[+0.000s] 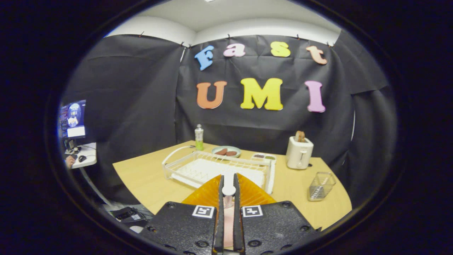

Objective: Take the plate from the dish rack, then take the spoon from the basket and place it into the plate.

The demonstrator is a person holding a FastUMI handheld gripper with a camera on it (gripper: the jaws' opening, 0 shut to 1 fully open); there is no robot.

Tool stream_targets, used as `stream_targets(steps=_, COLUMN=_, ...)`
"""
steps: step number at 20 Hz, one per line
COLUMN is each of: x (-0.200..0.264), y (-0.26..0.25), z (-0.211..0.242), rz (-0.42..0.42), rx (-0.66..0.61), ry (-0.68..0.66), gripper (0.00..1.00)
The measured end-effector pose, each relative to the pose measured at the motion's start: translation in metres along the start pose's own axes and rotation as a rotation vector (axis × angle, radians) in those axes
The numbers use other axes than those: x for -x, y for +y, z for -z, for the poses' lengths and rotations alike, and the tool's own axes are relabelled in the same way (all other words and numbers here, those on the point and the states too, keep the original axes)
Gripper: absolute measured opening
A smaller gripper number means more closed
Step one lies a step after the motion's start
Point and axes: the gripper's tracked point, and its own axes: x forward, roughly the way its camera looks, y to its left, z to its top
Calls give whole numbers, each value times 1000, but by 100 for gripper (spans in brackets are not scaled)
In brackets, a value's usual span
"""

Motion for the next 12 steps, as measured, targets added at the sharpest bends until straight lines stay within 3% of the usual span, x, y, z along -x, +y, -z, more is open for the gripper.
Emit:
stream_targets(steps=5, x=-23, y=28, z=30, rz=-85, rx=-46, ry=69, gripper=16)
stream_targets(steps=9, x=-28, y=17, z=34, rz=-65, rx=-55, ry=90, gripper=17)
stream_targets(steps=12, x=-28, y=3, z=32, rz=-63, rx=-47, ry=118, gripper=24)
